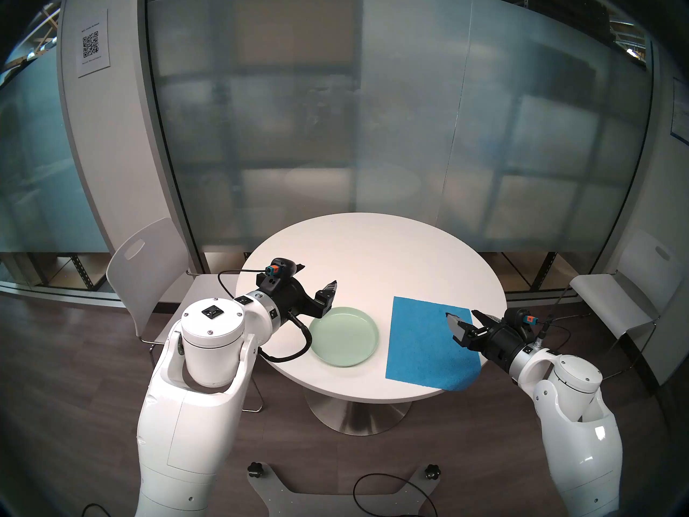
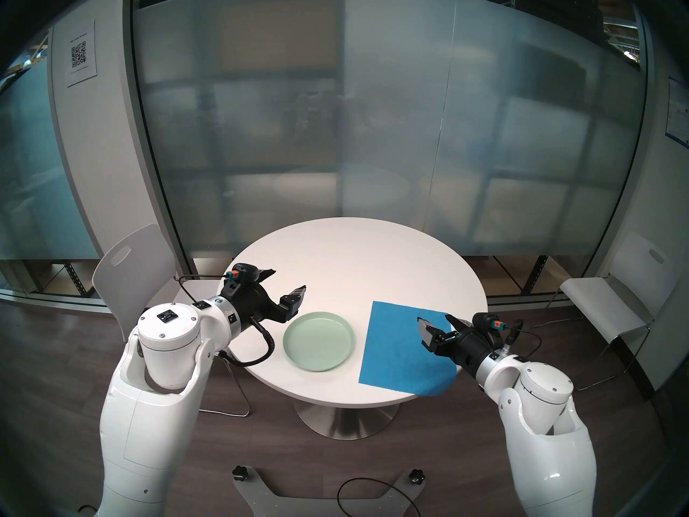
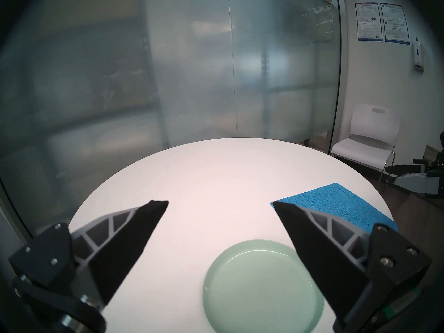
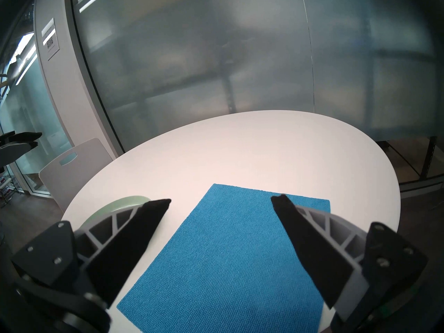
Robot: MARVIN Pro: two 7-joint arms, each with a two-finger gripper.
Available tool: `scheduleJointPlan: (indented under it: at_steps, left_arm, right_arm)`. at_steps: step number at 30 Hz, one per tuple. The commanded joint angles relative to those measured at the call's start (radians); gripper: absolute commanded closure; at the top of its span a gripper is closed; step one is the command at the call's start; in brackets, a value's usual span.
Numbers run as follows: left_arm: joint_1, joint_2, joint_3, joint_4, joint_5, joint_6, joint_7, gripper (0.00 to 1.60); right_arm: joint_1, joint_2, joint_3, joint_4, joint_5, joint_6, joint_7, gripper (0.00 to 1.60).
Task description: Fold the napkin in half twice and place it beside the plate
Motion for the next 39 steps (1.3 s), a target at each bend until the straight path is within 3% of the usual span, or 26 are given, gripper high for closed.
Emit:
scheduleJointPlan:
  at_steps: [1, 14, 25, 35, 36, 37, 38, 39]
  left_arm:
    - [0.001, -0.012, 0.001, -0.018, 0.004, 0.004, 0.014, 0.00]
    - [-0.020, 0.016, 0.028, 0.006, -0.017, 0.025, -0.044, 0.00]
    - [-0.064, 0.083, 0.061, 0.094, -0.021, 0.062, -0.133, 0.00]
    - [-0.078, 0.092, 0.075, 0.160, -0.026, 0.060, -0.159, 0.00]
    - [-0.082, 0.090, 0.080, 0.176, -0.024, 0.052, -0.159, 0.19]
    - [-0.082, 0.090, 0.080, 0.176, -0.024, 0.052, -0.159, 0.19]
    - [-0.084, 0.088, 0.082, 0.184, -0.024, 0.049, -0.158, 0.36]
    - [-0.088, 0.085, 0.082, 0.198, -0.028, 0.051, -0.160, 0.40]
  right_arm:
    - [0.004, 0.002, 0.000, -0.016, 0.000, 0.000, 0.001, 0.00]
    - [-0.004, -0.001, 0.002, -0.020, 0.006, 0.002, 0.010, 0.00]
    - [-0.012, -0.007, 0.002, -0.022, 0.006, 0.003, 0.020, 0.00]
    - [-0.010, -0.010, 0.004, -0.019, 0.004, -0.002, 0.027, 0.00]
    - [-0.009, -0.012, 0.005, -0.017, 0.004, -0.005, 0.029, 0.00]
    - [-0.009, -0.012, 0.005, -0.017, 0.004, -0.005, 0.029, 0.00]
    - [-0.009, -0.014, 0.005, -0.017, 0.004, -0.006, 0.029, 0.00]
    - [-0.008, -0.015, 0.005, -0.017, 0.005, -0.007, 0.029, 0.00]
